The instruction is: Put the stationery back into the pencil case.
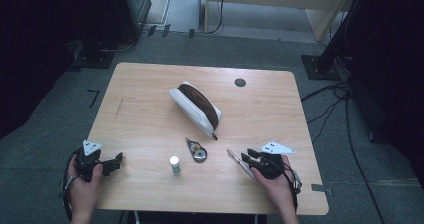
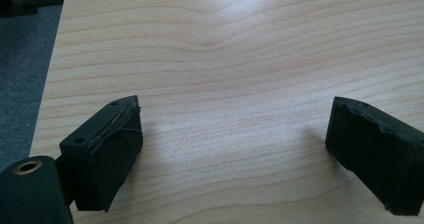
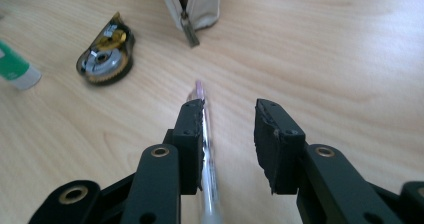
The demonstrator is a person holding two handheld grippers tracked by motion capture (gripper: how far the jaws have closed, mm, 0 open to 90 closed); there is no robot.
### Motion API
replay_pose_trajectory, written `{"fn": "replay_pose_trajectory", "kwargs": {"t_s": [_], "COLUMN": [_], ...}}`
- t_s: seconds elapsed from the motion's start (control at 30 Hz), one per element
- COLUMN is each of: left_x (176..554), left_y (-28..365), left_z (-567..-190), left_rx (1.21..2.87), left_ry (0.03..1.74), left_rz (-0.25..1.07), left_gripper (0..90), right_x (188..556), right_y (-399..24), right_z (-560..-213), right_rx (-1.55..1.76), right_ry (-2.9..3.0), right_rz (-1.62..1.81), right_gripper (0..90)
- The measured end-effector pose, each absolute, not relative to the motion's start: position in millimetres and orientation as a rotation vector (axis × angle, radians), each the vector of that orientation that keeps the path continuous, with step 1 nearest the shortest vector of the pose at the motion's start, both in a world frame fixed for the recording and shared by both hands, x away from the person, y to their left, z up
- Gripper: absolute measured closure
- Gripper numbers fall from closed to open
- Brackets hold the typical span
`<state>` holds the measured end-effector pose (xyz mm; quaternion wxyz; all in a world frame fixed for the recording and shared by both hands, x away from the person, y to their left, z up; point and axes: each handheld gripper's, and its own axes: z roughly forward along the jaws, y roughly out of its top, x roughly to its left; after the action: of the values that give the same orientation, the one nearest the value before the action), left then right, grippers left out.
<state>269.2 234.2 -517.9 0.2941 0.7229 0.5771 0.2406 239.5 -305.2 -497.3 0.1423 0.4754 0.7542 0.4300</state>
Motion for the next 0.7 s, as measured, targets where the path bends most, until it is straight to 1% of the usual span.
{"fn": "replay_pose_trajectory", "kwargs": {"t_s": [0.13,0.4,0.53,0.7], "left_x": [269.2,269.2,269.2,269.2], "left_y": [234.2,234.2,234.2,234.3], "left_z": [-517.9,-517.9,-517.9,-517.8], "left_rx": [1.925,1.925,1.925,1.926], "left_ry": [1.536,1.536,1.536,1.536], "left_rz": [0.640,0.640,0.641,0.640], "left_gripper": [8.4,8.3,8.3,8.3], "right_x": [226.3,203.6,195.5,192.2], "right_y": [-312.9,-319.3,-320.1,-317.6], "right_z": [-505.4,-514.5,-520.2,-523.1], "right_rx": [1.388,1.399,1.408,1.388], "right_ry": [2.184,2.199,2.215,2.201], "right_rz": [1.227,1.245,1.228,1.175], "right_gripper": [67.1,67.6,74.8,78.5]}}
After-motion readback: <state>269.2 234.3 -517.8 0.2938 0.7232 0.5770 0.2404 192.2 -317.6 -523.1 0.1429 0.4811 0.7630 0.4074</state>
